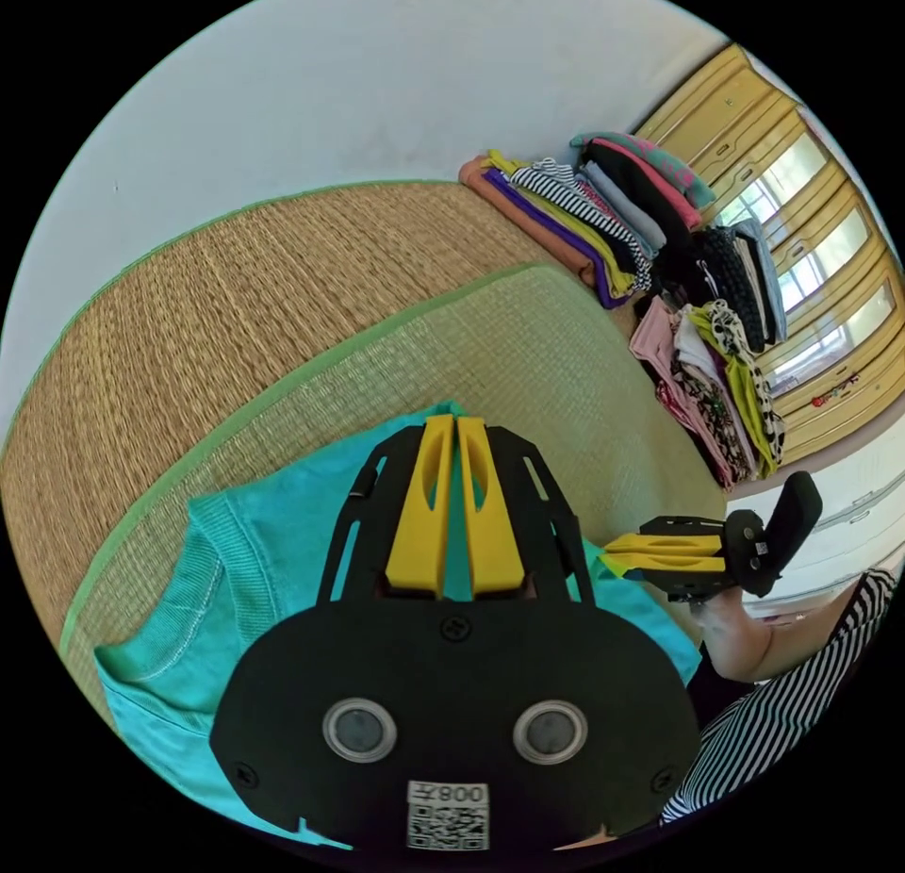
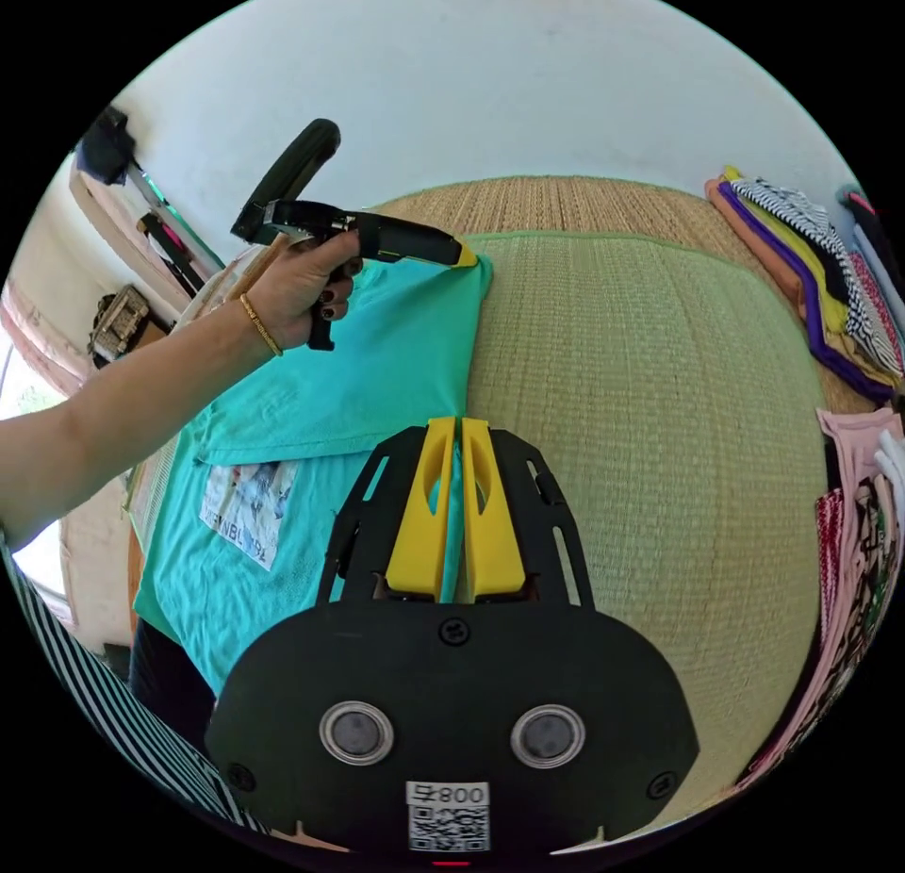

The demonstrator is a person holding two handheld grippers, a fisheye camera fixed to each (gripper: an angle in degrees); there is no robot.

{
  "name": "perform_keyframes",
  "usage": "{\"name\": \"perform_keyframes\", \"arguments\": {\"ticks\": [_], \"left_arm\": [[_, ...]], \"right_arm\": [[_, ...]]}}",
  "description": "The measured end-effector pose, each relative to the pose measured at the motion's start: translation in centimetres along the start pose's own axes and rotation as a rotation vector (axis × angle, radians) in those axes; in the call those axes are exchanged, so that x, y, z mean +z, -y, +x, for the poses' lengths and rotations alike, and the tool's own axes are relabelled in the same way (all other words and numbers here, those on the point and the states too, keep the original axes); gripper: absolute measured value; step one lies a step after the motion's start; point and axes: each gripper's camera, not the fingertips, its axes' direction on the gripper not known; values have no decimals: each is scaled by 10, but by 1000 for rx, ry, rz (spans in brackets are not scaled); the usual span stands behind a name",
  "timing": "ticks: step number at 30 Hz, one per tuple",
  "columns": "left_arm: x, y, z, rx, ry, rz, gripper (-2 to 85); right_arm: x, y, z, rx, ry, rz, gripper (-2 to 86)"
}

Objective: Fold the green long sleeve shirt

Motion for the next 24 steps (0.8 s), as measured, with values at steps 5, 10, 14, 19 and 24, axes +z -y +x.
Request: {"name": "perform_keyframes", "arguments": {"ticks": [5, 10, 14, 19, 24], "left_arm": [[-6, -2, 6, -16, -32, 76, 19], [-11, -16, 20, 24, -51, 143, 16], [35, -18, 27, 22, -12, 18, 8], [61, -31, 27, 3, -2, 17, 2], [83, -43, 32, 42, 81, 29, 1]], "right_arm": [[10, -15, 17, 29, 38, 26, 11], [0, -25, 16, 24, 3, 80, 6], [-3, -25, 4, -13, -9, 120, 2], [47, -11, -12, -87, -62, -25, 2], [47, -8, -23, -110, -87, -8, 2]]}}
